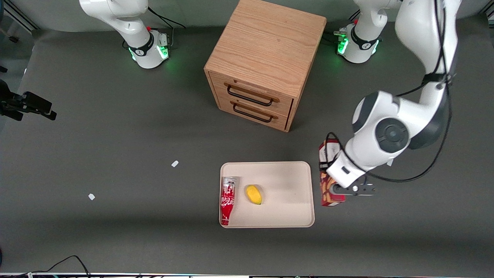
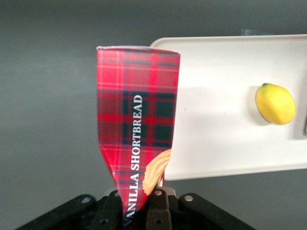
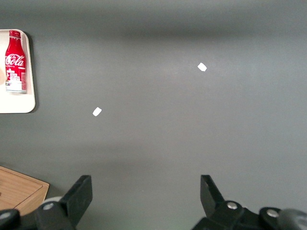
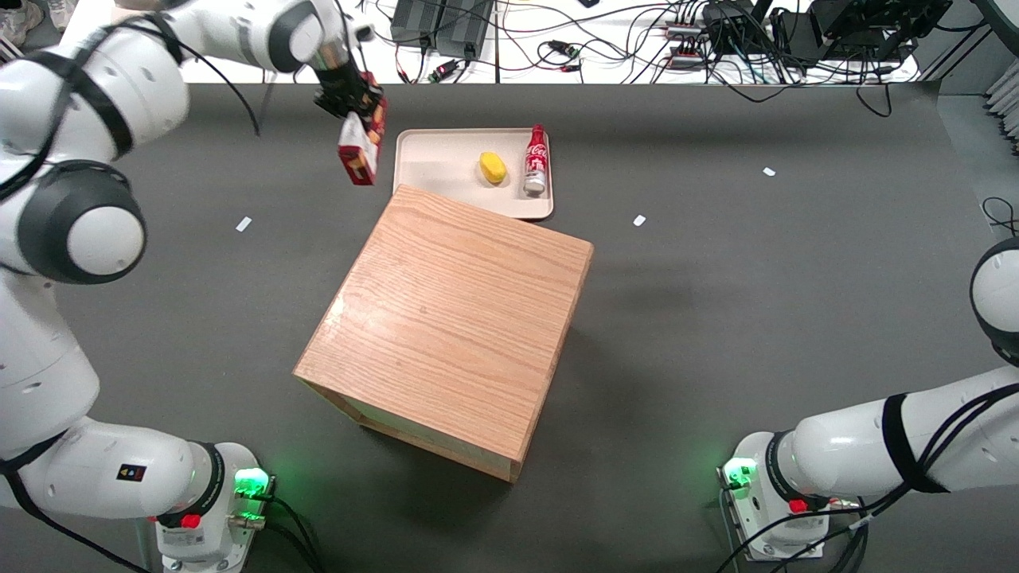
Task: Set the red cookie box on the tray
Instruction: 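Carry the box with the left gripper over the tray edge, then lower the box upright onto the tray and open the left gripper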
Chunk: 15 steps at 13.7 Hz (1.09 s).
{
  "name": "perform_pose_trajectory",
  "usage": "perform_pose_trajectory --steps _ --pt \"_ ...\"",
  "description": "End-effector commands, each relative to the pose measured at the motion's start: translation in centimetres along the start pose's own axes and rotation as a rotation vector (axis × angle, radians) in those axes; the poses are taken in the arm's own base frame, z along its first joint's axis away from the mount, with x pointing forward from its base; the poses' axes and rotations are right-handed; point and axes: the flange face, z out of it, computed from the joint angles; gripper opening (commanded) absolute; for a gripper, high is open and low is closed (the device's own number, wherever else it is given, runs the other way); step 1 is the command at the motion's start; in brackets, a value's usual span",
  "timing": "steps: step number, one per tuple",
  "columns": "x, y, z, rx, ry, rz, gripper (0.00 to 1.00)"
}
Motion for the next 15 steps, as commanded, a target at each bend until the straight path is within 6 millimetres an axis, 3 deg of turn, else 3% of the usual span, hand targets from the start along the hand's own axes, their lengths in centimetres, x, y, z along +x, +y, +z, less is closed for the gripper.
perform_pose_trajectory --steps 1,7,11,12,13,15 --pt "0.9 1.7 3.9 0.025 0.032 0.000 0.00" --pt "0.5 4.0 11.1 -0.009 0.035 -0.058 0.00" --pt "0.7 3.3 12.2 0.001 0.031 -0.067 0.00" --pt "0.7 3.2 12.3 0.003 0.029 -0.065 0.40" --pt "0.7 3.1 12.3 0.016 0.038 -0.044 0.99" --pt "0.9 3.3 12.0 0.024 0.072 -0.035 1.00"
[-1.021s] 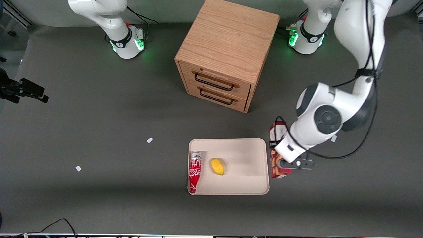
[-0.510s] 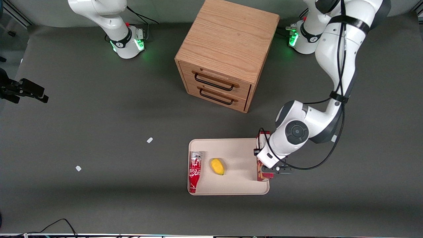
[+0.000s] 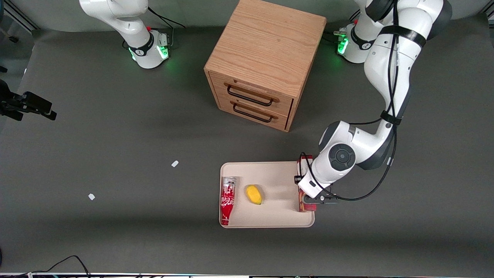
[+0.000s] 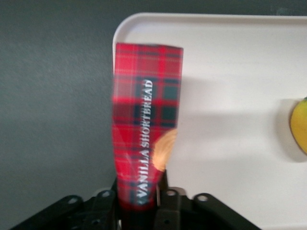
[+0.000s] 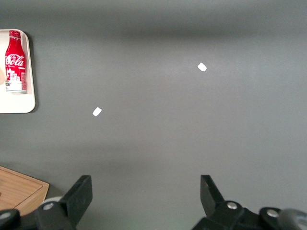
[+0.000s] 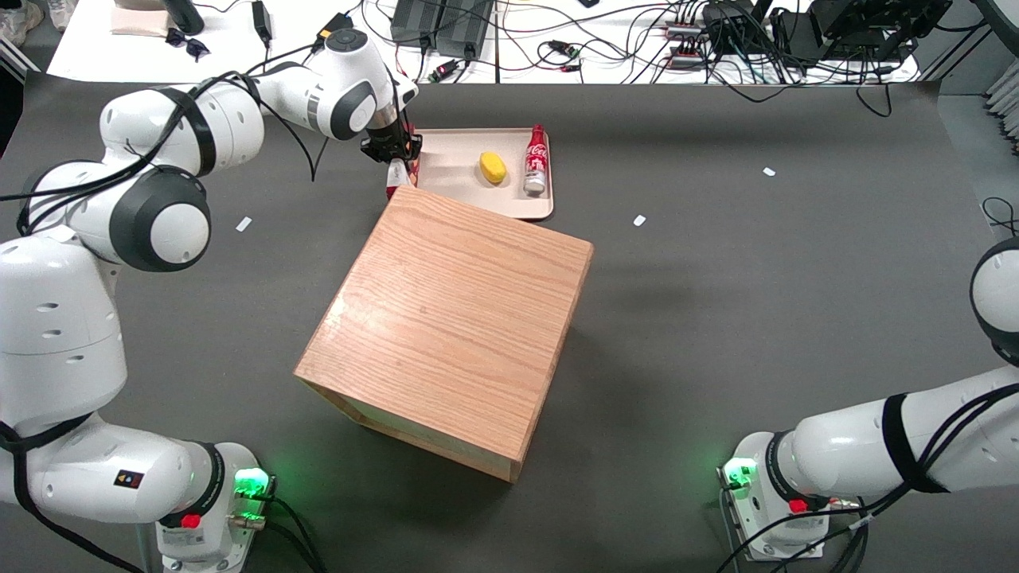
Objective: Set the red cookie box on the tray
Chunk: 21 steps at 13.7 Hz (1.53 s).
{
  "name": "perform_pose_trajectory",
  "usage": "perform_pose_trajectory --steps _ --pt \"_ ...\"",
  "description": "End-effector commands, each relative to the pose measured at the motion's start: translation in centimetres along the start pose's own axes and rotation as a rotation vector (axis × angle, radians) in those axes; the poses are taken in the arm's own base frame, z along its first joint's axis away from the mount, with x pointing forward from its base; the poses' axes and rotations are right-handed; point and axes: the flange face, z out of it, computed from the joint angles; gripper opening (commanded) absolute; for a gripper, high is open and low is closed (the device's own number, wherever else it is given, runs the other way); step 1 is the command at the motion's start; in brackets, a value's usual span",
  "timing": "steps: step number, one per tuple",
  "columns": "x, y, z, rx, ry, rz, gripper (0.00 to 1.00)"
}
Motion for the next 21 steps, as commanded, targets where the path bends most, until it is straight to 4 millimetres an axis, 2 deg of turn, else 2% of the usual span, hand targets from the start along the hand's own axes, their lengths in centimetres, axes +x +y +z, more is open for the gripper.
perform_pose_trajectory --steps 1,5,7,9,11,14,15,17,19,21 --pt "0.5 0.6 -0.5 0.012 0.037 -0.006 1.00" --pt "0.6 0.7 -1.0 0.010 0.045 -0.058 1.00" --pt "1.0 0.4 -2.8 0.001 0.066 -0.071 1.00" --pt "1.9 -0.8 -6.8 -0.009 0.096 -0.096 1.00" --pt "1.9 -2.8 -11.1 0.017 0.094 -0.118 1.00" --pt "1.7 -7.6 -18.3 0.068 0.057 -0.166 1.00" --pt "1.1 -9.1 -21.2 0.056 0.031 -0.158 1.00" --pt "-0.4 -13.3 -26.6 0.020 -0.033 -0.126 1.00" --pt "-2.4 -17.9 -31.2 0.057 -0.067 -0.093 1.00" --pt "-5.1 -21.1 -34.9 0.082 -0.086 -0.030 1.00"
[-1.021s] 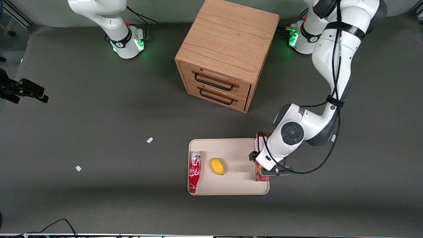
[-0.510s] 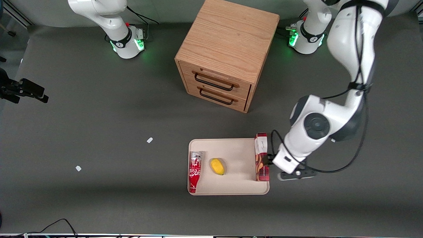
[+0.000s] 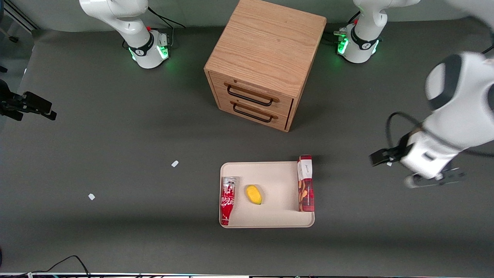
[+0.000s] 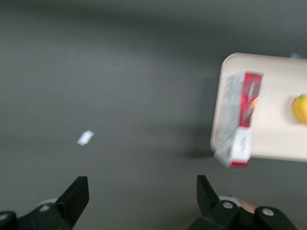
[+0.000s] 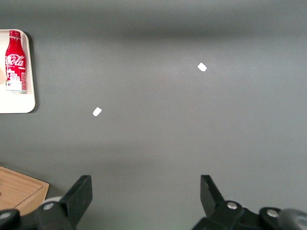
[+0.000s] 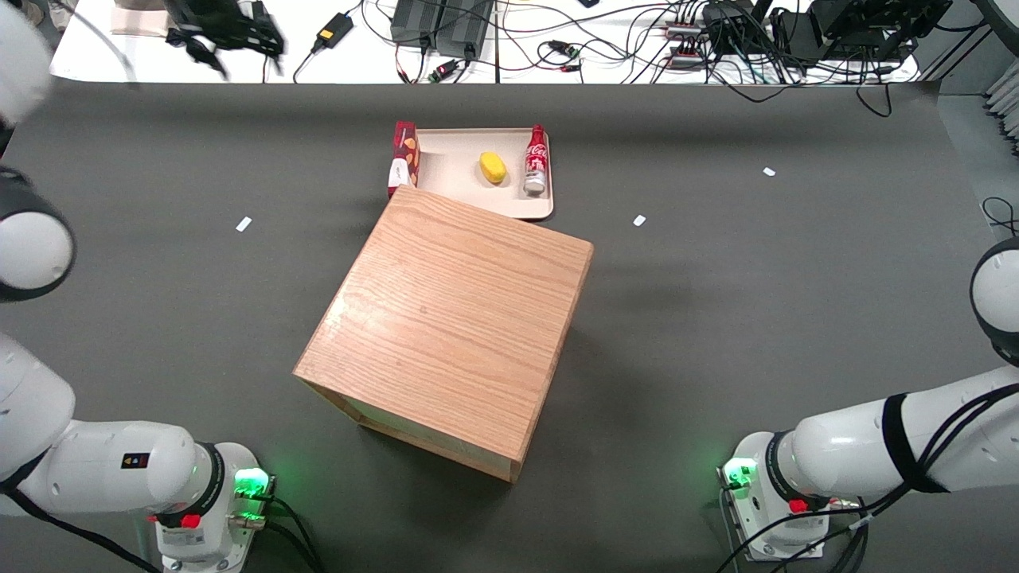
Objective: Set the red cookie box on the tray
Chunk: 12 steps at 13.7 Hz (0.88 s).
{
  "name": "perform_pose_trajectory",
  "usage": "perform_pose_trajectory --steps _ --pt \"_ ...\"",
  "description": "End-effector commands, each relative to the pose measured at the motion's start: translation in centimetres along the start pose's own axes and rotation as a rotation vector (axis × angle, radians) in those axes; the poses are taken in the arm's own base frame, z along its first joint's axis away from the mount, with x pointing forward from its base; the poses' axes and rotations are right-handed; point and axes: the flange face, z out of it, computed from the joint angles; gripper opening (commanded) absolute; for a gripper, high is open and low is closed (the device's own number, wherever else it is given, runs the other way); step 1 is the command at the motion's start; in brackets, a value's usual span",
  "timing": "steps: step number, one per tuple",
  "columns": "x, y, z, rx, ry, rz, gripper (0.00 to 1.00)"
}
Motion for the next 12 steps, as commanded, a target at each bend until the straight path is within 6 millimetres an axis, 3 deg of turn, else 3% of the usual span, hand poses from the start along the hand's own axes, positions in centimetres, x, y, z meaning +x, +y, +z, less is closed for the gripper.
perform_pose_trajectory --steps 1,5,7,12 --pt "-4.6 -4.6 -3.3 0.022 -0.020 0.078 1.00" --pt "-9.4 -9.7 -5.9 0.036 -0.047 0.105 1.00" --pt "-10.1 -10.7 -7.0 0.034 -0.039 0.126 1.00" --pt "-10.0 -11.1 -7.5 0.031 -0.013 0.147 1.00"
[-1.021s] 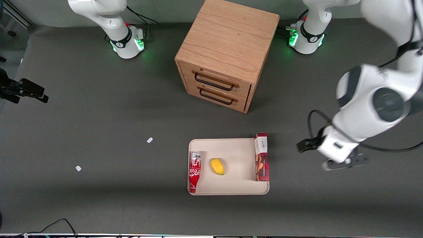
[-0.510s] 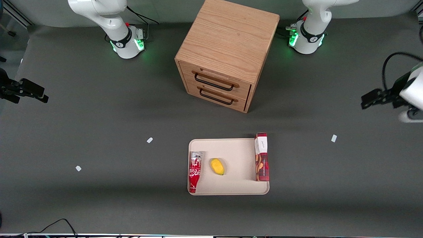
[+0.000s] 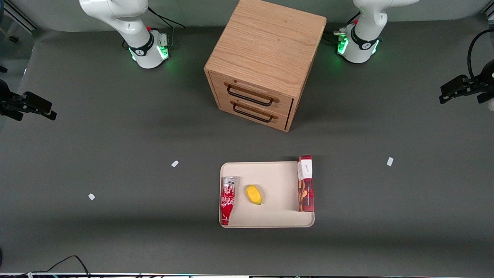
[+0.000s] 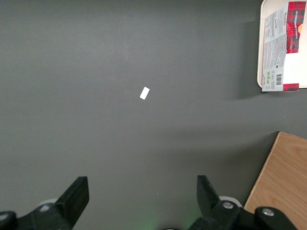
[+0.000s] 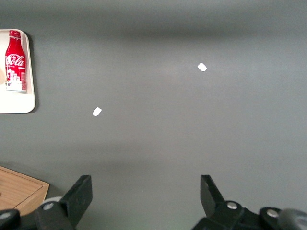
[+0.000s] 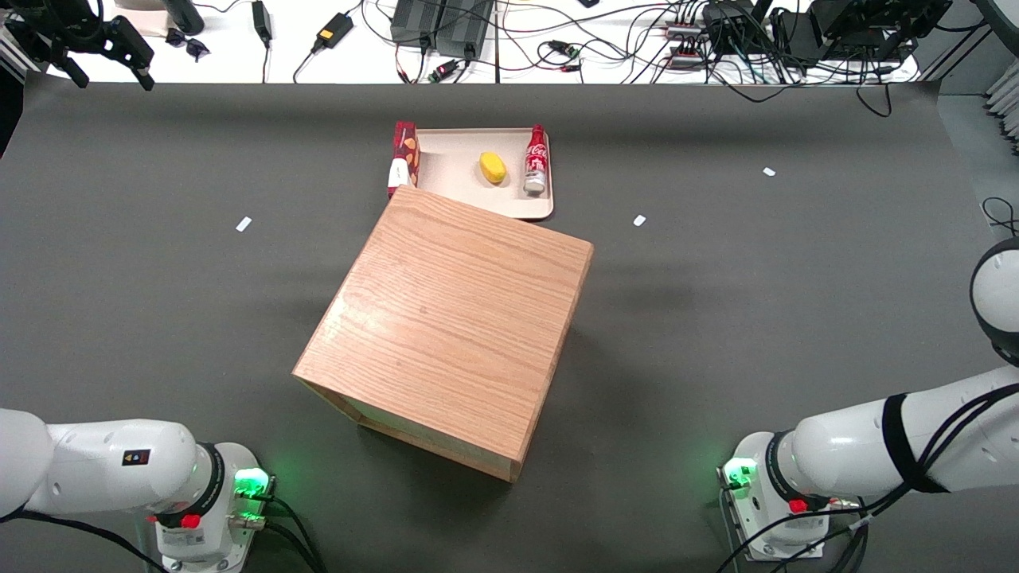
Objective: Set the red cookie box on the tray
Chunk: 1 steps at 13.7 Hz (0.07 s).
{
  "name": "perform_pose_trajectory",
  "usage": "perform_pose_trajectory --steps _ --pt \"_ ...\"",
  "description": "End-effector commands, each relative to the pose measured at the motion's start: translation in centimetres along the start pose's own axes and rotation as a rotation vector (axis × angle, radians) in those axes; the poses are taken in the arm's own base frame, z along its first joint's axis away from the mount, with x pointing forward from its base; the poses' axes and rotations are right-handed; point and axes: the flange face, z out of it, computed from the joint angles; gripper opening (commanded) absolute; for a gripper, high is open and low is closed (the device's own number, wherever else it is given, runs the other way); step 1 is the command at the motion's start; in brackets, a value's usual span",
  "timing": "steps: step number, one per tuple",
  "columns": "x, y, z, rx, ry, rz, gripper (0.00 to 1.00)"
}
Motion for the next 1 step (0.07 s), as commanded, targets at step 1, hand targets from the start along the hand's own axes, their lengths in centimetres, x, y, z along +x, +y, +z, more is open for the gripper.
perform_pose_trajectory --steps 1 --pt "-0.50 0.05 -0.22 -0.009 0.015 0.023 1.00"
